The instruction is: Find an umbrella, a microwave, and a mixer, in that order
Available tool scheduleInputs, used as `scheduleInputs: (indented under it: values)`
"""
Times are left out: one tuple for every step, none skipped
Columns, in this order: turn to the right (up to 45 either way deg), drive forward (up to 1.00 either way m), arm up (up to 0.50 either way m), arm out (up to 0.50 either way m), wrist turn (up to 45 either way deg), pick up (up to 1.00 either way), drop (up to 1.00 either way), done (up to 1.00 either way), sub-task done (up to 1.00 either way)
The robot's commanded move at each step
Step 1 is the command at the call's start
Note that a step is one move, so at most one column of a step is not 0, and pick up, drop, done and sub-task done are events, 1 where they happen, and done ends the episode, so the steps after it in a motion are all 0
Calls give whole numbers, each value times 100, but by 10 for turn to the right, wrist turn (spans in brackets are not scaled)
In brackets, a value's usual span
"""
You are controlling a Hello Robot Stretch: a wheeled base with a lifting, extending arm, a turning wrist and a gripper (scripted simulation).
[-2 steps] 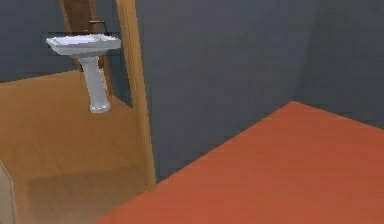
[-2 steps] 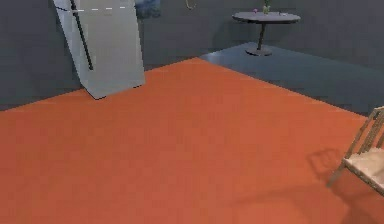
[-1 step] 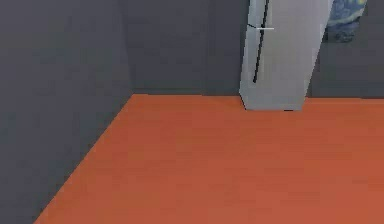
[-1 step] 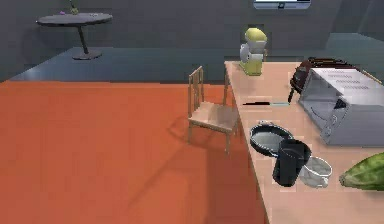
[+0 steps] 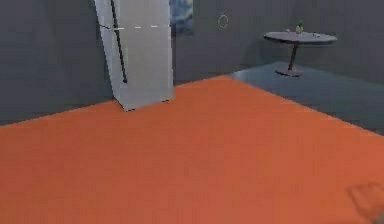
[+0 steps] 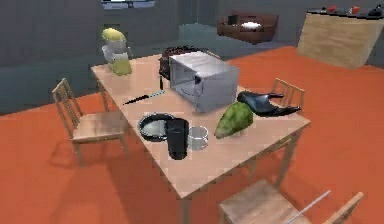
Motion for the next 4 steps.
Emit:
scheduleInputs:
  values:
    - [0,35,0,0,0,0,0,0,0]
    - [450,0,0,0,0,0,0,0,0]
    - [90,0,0,0,0,0,0,0,0]
    - [0,75,0,0,0,0,0,0,0]
